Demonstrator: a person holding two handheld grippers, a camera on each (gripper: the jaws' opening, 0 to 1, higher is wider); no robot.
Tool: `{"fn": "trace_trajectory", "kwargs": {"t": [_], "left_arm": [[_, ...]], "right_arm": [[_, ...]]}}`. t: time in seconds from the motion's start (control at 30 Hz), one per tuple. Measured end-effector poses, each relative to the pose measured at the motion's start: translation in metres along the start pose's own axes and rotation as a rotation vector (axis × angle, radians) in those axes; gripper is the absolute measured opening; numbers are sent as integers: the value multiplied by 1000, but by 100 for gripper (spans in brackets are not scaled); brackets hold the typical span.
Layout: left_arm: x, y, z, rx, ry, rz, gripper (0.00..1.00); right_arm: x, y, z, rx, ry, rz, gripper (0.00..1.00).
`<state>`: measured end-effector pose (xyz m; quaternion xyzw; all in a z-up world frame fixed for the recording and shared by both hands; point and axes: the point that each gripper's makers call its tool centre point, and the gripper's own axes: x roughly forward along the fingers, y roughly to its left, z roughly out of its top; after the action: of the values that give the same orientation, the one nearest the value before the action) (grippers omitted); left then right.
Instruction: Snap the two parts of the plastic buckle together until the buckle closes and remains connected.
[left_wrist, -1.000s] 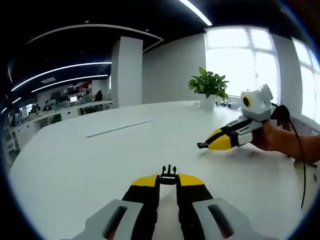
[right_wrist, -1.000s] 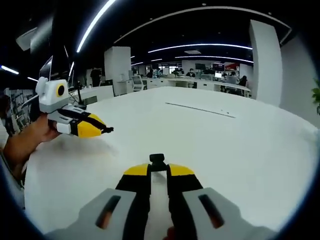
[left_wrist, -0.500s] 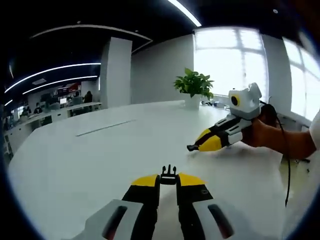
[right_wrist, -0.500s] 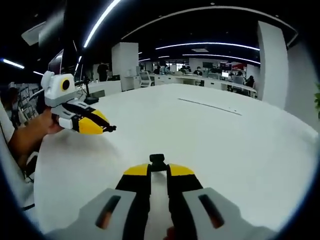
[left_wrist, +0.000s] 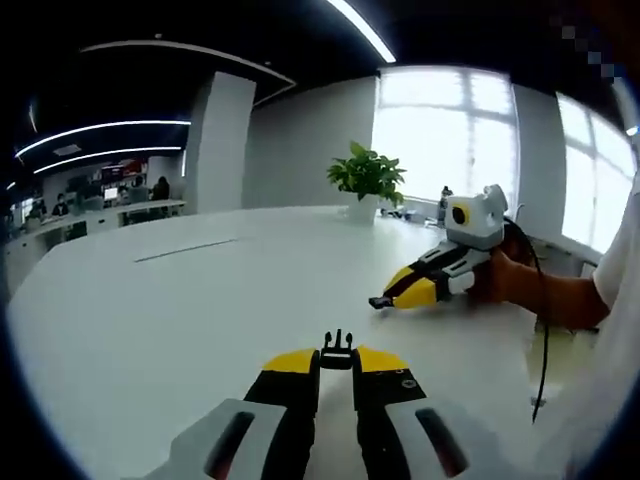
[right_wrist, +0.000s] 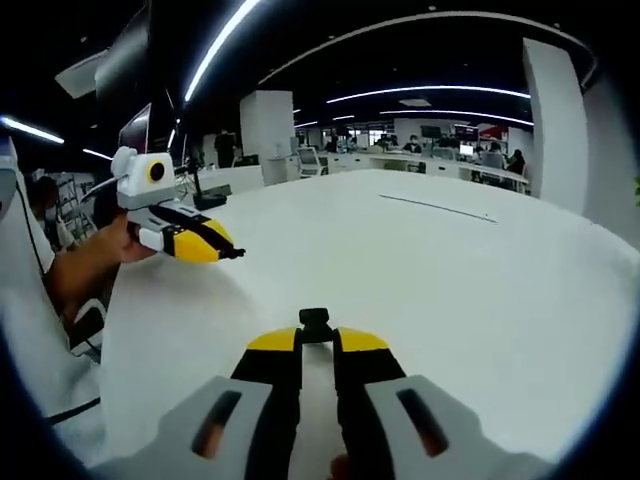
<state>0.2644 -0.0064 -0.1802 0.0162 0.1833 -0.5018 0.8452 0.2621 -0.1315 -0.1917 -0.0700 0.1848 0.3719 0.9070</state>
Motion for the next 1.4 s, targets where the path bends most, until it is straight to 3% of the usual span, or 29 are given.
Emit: {"fn": "trace_trajectory", "kwargs": {"t": [0.2, 0.67, 0.87, 1.07, 1.4], "left_arm": [[-4, -15, -5, 3, 7, -58, 12], [-10, -28, -20, 25, 34, -102, 12], [-13, -41, -24, 61, 40, -152, 12], [-14, -47, -27, 45, 30, -190, 12], [-13, -57, -33, 81, 55, -236, 12]], "right_arm": [[-9, 19, -6, -52, 9, 63, 12], [-20, 29, -12, -82, 17, 115, 12], [-24, 39, -15, -112, 18, 171, 12], [-26, 56, -15, -127, 11, 260, 12], [-27, 69, -16, -156, 11, 325, 12]]}}
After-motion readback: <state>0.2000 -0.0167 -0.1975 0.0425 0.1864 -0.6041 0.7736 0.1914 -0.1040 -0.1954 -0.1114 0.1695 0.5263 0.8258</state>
